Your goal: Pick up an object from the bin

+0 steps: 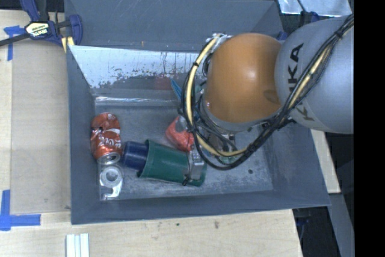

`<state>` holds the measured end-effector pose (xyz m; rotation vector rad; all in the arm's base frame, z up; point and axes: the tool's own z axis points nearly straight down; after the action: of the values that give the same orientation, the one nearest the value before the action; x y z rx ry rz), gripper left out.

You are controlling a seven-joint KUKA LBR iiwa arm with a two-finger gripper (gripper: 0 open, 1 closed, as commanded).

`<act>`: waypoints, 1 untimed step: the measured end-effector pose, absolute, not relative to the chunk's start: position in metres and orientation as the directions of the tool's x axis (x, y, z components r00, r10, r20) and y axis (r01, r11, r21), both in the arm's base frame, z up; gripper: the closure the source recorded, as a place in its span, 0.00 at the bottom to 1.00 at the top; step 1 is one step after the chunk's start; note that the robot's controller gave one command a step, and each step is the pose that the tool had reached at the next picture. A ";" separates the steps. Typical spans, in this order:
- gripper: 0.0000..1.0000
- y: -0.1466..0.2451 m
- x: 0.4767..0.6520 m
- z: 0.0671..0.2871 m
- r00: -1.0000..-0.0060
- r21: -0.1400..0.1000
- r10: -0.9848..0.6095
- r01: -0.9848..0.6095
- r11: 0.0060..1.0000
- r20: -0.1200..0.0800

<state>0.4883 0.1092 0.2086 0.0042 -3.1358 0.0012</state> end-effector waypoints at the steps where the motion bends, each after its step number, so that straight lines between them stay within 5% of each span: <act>1: 0.00 0.109 0.490 0.213 -1.000 0.001 0.000 0.000 1.000 -0.002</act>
Offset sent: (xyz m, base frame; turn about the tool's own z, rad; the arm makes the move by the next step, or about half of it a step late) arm 0.0596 -0.0037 -0.1304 -0.3117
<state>0.4898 0.1087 0.2130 0.0001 -3.1439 -0.0010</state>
